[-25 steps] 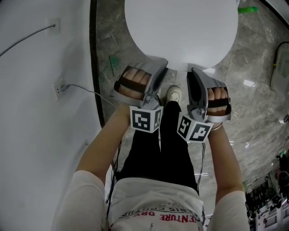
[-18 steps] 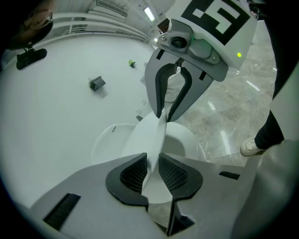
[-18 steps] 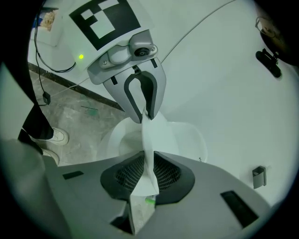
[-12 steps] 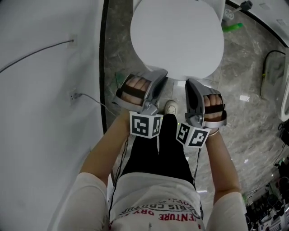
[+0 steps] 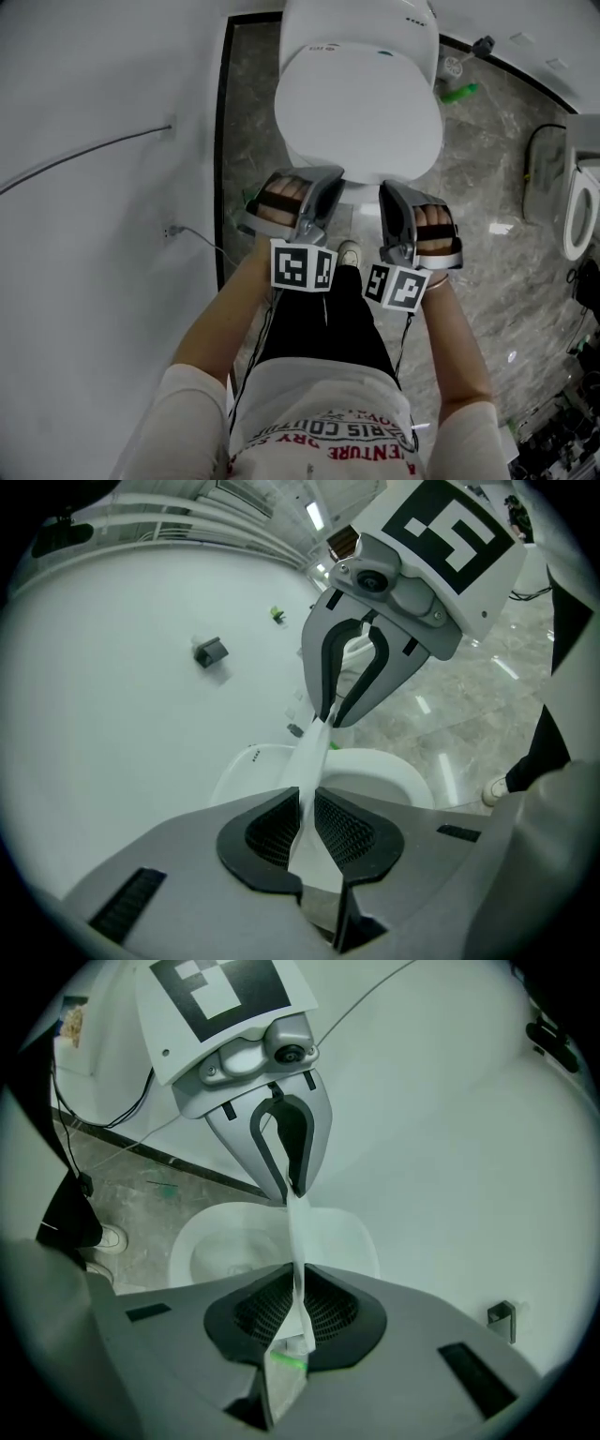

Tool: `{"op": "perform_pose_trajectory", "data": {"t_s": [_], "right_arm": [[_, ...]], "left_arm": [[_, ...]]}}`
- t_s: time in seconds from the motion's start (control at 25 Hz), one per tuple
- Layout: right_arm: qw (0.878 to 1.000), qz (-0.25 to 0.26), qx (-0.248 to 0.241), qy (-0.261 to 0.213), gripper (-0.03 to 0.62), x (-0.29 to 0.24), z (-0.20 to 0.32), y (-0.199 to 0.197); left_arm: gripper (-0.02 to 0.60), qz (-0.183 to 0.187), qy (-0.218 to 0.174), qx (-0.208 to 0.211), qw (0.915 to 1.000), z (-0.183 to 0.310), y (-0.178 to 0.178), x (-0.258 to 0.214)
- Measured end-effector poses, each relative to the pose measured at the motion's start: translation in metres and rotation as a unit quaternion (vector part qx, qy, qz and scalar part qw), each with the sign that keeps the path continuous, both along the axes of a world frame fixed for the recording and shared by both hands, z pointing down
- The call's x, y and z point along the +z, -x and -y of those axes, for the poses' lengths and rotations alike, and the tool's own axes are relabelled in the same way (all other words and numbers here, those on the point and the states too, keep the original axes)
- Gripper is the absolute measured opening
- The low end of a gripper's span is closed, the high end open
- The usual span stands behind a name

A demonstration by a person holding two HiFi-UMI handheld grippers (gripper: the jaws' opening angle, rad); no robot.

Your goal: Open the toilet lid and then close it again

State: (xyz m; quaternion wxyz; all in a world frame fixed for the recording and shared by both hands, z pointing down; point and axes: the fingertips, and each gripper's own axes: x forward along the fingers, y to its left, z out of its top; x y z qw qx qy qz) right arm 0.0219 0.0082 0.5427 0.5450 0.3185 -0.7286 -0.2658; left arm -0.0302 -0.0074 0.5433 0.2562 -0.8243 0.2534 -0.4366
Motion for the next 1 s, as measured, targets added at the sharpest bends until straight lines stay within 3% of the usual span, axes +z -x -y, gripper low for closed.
{"op": "perform_pose_trajectory", "data": {"t_s": [0.4,0.64,1.0], "right_arm": [[0.999,0.000,0.035,0.039,0.035,-0.039,0.029,-0.002],[0.998,0.002,0.037,0.052,0.035,-0.056,0.050,0.000],[0.998,0.004,0.023,0.055,0.035,-0.091,0.094,-0.009]], "left_arm": [[0.058,-0.025,0.042,0.004,0.9988,0.028,-0.002,-0.038],[0.052,-0.025,0.031,0.048,0.9981,0.048,-0.001,-0.054],[0.049,-0.043,0.046,0.045,0.9970,0.091,-0.010,-0.091]]}}
